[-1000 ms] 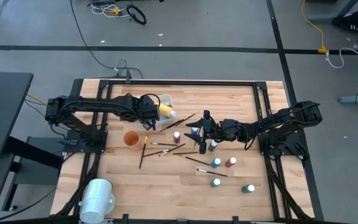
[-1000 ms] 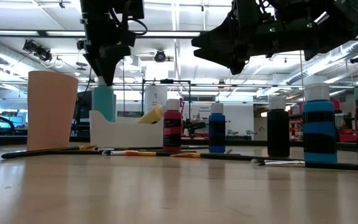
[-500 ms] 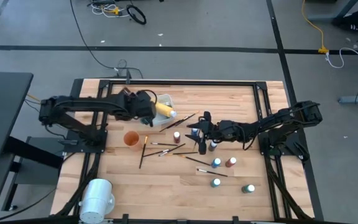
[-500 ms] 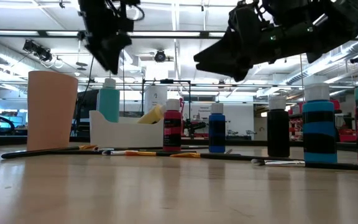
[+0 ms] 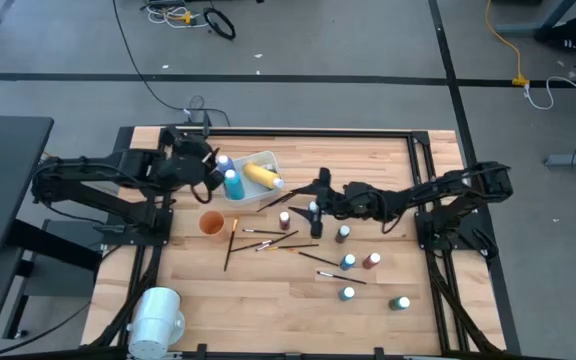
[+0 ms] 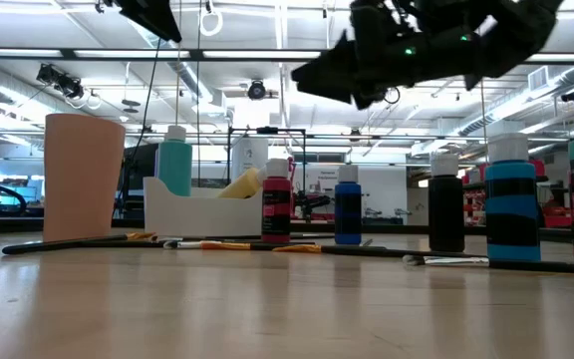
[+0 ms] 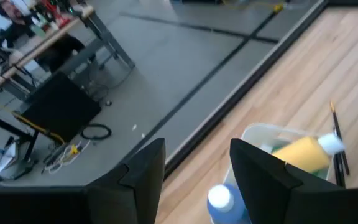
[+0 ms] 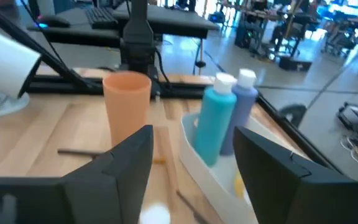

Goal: Pick & Place Paint Supplies
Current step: Adjust the large paint bottles in the white bin

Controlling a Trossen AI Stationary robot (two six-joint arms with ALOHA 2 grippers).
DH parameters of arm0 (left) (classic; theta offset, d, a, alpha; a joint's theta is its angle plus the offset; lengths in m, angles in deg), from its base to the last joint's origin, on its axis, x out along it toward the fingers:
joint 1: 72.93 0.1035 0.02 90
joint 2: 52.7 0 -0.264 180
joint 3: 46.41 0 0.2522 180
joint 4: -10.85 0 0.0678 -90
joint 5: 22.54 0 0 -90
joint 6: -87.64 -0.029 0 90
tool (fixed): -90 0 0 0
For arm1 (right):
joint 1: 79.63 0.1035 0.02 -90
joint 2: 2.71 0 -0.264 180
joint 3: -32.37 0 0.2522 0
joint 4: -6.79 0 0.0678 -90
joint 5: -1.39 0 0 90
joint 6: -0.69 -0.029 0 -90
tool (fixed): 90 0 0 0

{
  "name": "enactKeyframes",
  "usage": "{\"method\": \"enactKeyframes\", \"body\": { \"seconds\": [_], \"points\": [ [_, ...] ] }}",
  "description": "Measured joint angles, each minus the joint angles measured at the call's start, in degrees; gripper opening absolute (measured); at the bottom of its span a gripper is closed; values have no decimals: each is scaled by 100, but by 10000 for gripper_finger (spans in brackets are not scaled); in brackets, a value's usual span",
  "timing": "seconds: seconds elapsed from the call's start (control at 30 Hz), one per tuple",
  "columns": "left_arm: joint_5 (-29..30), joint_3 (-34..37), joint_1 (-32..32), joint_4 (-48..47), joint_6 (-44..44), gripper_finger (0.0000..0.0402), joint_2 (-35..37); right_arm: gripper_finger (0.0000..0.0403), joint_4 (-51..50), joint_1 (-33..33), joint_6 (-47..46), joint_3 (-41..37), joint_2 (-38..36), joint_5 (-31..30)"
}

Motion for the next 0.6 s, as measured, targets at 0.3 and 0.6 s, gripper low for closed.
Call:
{"method": "enactKeyframes", "body": {
  "seconds": [0.3, 0.6],
  "points": [
    [-16, 738, -1, 252, 52, 189, 533, 260, -1124, -312, -131, 1439, 1419, -242],
    [-80, 1318, -1, 302, 225, 189, 656, 261, -1587, -606, -256, 1798, 1792, -594]
  ]
}}
